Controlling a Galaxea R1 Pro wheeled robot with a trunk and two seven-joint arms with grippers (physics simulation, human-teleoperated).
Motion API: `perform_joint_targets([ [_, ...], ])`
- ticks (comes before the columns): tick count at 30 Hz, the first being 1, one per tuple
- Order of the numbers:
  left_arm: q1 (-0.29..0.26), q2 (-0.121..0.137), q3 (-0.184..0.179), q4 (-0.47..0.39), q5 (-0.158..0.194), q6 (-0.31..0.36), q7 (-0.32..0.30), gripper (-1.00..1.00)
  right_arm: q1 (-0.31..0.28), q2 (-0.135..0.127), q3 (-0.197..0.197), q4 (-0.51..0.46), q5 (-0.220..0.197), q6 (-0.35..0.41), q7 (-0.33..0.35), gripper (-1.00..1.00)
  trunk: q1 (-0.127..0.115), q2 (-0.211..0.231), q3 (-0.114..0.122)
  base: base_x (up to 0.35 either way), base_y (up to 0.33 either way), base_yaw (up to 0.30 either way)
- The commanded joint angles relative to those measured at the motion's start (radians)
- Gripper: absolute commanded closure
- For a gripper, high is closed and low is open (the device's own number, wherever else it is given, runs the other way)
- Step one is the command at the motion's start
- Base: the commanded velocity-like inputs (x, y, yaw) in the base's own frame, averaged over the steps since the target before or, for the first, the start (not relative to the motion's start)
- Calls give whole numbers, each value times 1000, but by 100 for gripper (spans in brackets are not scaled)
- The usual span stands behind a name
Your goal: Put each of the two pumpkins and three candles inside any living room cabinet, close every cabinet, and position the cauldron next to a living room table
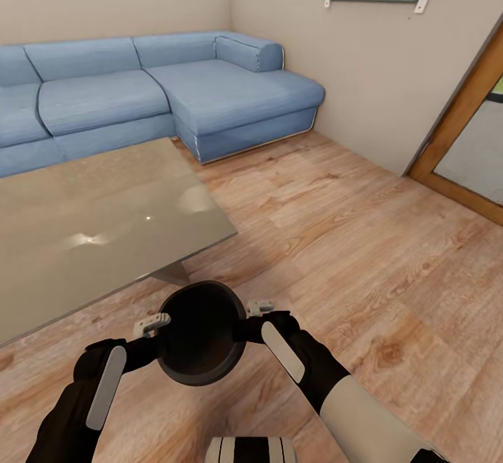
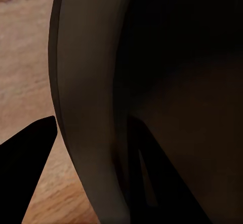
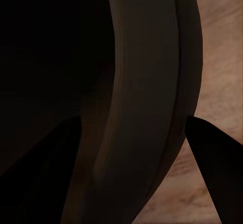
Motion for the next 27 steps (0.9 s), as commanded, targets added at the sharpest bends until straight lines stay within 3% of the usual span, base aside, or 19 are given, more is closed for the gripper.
perform_joint_targets([
  [1, -1, 8, 16, -33, 24, 3, 10, 100, -1, 0, 5, 1, -30, 2, -10, 100, 0, 0, -1, 21, 0, 0],
  [15, -1, 8, 16, -33, 24, 5, 10, 100, -1, 0, 5, 1, -30, 2, -10, 100, 0, 0, -1, 130, 60, 0],
  [27, -1, 8, 16, -33, 24, 5, 10, 100, -1, 0, 5, 1, -30, 2, -10, 100, 0, 0, -1, 15, 7, 0],
])
